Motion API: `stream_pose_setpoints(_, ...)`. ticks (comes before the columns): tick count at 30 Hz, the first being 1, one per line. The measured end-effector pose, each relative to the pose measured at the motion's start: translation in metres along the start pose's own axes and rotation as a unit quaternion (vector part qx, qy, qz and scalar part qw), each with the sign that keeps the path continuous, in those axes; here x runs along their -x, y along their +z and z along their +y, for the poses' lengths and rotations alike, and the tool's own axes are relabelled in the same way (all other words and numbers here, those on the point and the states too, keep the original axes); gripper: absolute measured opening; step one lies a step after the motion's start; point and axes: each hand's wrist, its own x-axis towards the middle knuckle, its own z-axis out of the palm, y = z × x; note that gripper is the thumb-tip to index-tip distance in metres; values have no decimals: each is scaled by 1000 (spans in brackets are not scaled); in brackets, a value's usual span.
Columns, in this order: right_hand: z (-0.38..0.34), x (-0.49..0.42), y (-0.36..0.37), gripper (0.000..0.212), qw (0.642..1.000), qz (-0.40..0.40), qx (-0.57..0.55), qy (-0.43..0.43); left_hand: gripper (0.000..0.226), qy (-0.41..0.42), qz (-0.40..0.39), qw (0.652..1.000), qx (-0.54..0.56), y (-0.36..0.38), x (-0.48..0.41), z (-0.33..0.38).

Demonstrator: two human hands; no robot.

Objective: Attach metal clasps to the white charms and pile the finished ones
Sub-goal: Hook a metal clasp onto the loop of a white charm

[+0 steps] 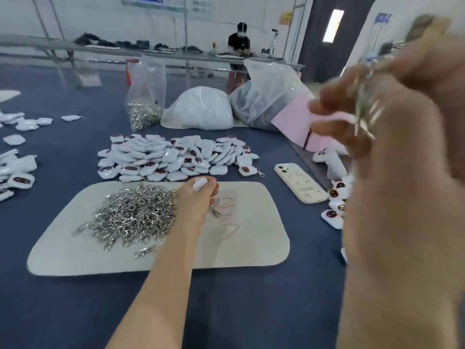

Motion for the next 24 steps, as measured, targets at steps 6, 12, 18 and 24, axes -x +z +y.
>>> stream_pose_setpoints(6,161,28,61,15,900,-69,-63,425,17,19,15,1000,5,-5,-6,1)
stream_pose_setpoints(12,214,66,57,17,912,-117,91,382,10,66,-2,986,-151,-14,-13,-16)
stream_pose_setpoints(18,217,71,56,17,923,-162,150,315,13,134,-12,958,-255,-15,-14,-19)
stream_pose_setpoints(24,221,75,55,14,930,-137,165,300,7,161,-20,939,-302,-17,-12,-23)
